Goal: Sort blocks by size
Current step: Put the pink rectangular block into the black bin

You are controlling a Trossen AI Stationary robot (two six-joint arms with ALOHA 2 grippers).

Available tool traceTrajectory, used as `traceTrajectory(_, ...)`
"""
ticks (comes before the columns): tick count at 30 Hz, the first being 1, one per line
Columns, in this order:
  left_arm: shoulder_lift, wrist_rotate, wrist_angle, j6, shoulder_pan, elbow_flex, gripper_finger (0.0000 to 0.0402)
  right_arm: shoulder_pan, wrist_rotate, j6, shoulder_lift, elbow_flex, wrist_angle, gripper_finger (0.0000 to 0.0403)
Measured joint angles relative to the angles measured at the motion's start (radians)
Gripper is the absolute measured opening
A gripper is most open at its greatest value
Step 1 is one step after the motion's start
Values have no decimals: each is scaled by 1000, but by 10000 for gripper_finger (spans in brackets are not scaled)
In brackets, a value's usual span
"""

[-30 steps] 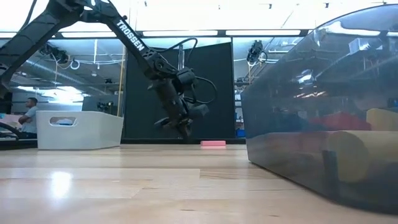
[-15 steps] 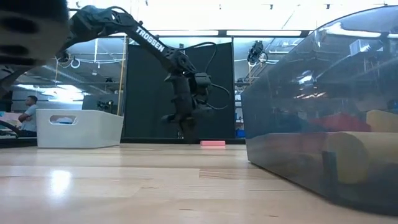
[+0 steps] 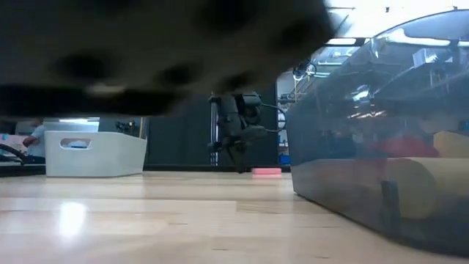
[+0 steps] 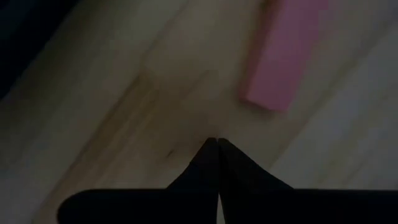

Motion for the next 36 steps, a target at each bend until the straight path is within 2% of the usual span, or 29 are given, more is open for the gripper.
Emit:
traceTrajectory(3,4,79,26,99,-2,16,2,7,0,1,0,0,0,187)
traceTrajectory(8,0,186,65,143,-2,61,1,10,12,1,0,0,-11,187)
traceTrajectory(13,-3,-45,-44,94,-10,97,1,9,32,2,0,0,-23,187)
traceTrajectory(16,-3,-110,-80,92,-7,97,1,10,33,2,0,0,-24,187)
traceTrajectory(18,-3,-118,-75,90,-5,93,1,10,33,2,0,0,-18,187)
traceTrajectory(25,8,-33,14,27,-6,91,1,10,34,2,0,0,-3,187)
traceTrajectory(30,8,-7,15,-21,2,91,1,10,38,10,0,0,4,187)
traceTrajectory(36,-45,120,50,6,-1,89,1,-3,134,23,2,-15,-91,187)
